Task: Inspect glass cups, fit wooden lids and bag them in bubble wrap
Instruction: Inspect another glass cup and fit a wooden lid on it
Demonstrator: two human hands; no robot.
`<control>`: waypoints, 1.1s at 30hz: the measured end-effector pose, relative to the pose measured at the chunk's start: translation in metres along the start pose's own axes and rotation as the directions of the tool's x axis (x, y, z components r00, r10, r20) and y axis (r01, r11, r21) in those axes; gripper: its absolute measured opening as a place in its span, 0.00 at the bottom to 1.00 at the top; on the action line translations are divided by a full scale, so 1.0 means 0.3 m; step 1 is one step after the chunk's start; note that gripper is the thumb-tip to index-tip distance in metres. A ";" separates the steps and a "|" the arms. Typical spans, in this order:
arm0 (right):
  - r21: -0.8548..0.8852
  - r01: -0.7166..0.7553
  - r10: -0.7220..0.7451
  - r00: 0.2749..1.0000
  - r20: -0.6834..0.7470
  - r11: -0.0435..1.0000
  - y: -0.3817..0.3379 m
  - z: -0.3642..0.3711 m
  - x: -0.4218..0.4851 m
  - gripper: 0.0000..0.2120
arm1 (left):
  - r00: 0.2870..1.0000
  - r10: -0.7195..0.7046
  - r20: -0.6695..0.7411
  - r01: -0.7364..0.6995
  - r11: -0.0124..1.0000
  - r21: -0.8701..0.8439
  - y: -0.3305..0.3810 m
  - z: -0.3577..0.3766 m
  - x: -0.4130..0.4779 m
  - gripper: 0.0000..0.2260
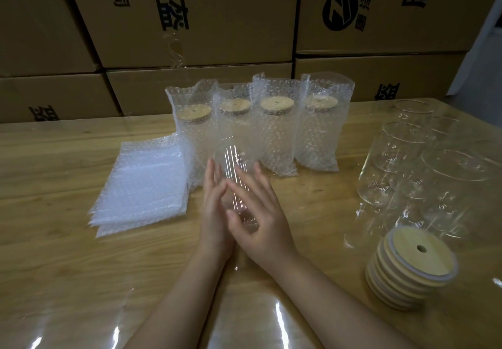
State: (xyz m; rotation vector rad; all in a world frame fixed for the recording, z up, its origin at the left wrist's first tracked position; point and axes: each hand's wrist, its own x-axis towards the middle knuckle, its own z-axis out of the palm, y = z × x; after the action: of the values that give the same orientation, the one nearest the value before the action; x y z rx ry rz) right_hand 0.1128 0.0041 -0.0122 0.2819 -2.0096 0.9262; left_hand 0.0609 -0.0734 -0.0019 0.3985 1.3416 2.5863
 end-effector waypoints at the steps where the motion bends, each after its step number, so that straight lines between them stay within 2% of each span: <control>1: -0.020 0.054 -0.054 0.998 -0.009 0.998 -0.003 0.001 0.000 0.16 | 0.999 -0.051 0.019 0.052 0.996 -0.065 0.002 -0.001 -0.001 0.21; 3: -0.041 0.113 -0.114 0.993 -0.026 0.993 -0.009 0.004 0.002 0.14 | 0.988 -0.128 0.087 0.138 0.983 -0.124 0.007 -0.001 -0.003 0.19; 5: -0.022 0.069 -0.070 0.997 -0.034 0.997 -0.011 0.002 0.005 0.16 | 0.981 -0.169 0.097 0.181 0.976 -0.120 0.015 -0.005 0.000 0.23; 7: 0.037 -0.060 0.061 0.998 -0.027 0.998 -0.008 -0.007 0.010 0.19 | 0.971 -0.206 0.122 0.218 0.972 -0.089 0.019 -0.011 0.005 0.28; 10: 0.179 -0.274 0.271 0.962 0.041 0.945 -0.001 -0.022 0.022 0.19 | 0.958 -0.240 0.157 0.243 0.970 0.001 0.018 -0.010 0.009 0.26; 14: 0.365 -0.414 0.440 0.898 0.011 0.834 0.018 -0.041 0.046 0.19 | 0.942 -0.268 0.200 0.258 0.963 0.074 0.020 0.005 -0.002 0.24; 16: 0.490 -0.470 0.539 0.843 0.002 0.734 0.030 -0.057 0.062 0.19 | 0.925 -0.285 0.253 0.274 0.959 0.079 0.025 0.015 -0.012 0.25; 19: 0.688 -0.511 0.671 0.740 0.048 0.515 0.052 -0.071 0.076 0.20 | 0.903 -0.290 0.316 0.280 0.957 0.078 0.016 0.029 -0.019 0.25; 22: 0.792 -0.549 0.710 0.668 0.224 0.267 0.064 -0.058 0.071 0.19 | 0.939 -0.208 0.273 0.180 0.976 0.125 0.012 0.039 -0.016 0.26; 24: 0.815 -0.575 0.708 0.607 0.360 0.078 0.068 -0.049 0.065 0.26 | 0.958 -0.144 0.247 0.101 0.979 0.179 0.017 0.044 -0.011 0.28; 26: 0.802 -0.593 0.706 0.542 0.456 -0.062 0.073 -0.052 0.064 0.27 | 0.971 -0.084 0.226 0.026 0.968 0.250 0.027 0.047 -0.010 0.29; 27: 0.785 -0.612 0.695 0.520 0.496 -0.102 0.074 -0.055 0.063 0.26 | 0.974 -0.040 0.225 -0.035 0.948 0.317 0.035 0.049 -0.012 0.26; 29: 0.736 -0.665 0.663 0.495 0.561 -0.126 0.075 -0.057 0.062 0.25 | 0.957 0.050 0.286 -0.194 0.843 0.502 0.056 0.057 -0.017 0.18; 31: 0.708 -0.694 0.644 0.484 0.593 -0.130 0.087 -0.052 0.057 0.26 | 0.926 0.068 0.371 -0.313 0.686 0.657 0.078 0.074 -0.020 0.16; 33: 0.714 -0.681 0.636 0.481 0.603 -0.162 0.097 -0.049 0.053 0.28 | 0.912 0.030 0.409 -0.375 0.466 0.802 0.100 0.105 -0.026 0.19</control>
State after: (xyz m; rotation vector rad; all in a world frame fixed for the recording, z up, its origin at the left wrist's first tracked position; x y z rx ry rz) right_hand 0.0979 0.0371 -0.0094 -0.2532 -1.1777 2.8698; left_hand 0.0771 -0.0685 0.0391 1.1663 2.4906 1.5654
